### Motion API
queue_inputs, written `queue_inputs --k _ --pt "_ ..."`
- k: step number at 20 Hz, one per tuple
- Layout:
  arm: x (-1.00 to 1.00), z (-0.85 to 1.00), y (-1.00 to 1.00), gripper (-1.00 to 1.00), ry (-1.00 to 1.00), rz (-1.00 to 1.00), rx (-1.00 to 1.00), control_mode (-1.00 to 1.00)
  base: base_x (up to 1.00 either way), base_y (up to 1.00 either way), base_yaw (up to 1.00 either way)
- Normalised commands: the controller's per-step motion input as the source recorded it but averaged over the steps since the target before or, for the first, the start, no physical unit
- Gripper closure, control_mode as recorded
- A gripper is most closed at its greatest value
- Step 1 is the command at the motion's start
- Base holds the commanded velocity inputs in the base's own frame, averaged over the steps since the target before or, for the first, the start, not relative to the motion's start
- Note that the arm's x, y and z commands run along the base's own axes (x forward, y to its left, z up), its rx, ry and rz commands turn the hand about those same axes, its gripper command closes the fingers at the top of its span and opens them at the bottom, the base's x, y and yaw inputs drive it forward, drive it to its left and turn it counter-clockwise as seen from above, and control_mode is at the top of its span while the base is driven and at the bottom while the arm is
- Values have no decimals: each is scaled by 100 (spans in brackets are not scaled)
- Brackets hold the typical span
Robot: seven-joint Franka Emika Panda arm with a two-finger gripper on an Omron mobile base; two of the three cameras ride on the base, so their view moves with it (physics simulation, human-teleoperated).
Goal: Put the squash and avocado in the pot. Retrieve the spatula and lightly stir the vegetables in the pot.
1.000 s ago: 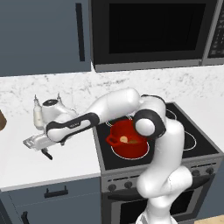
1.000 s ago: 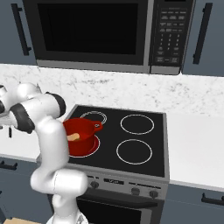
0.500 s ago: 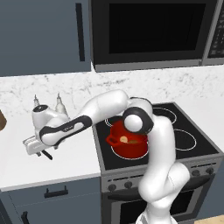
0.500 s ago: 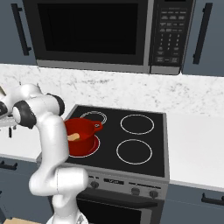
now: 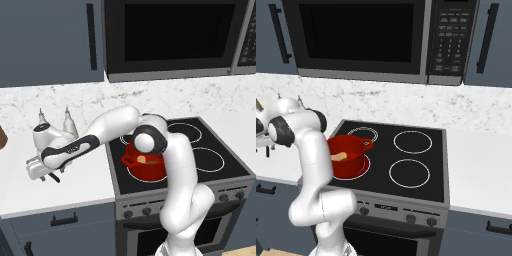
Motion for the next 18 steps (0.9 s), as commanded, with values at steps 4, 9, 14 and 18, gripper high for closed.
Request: queue_inputs --k 4,9,14,18 --pt "9 -23 0 -100 0 0 0 -100 0 0 0" --pt "11 -15 0 -100 0 0 0 -100 0 0 0" --pt "10 -16 0 -100 0 0 0 -100 0 0 0" --pt "1 -13 0 -100 0 0 0 -100 0 0 0"
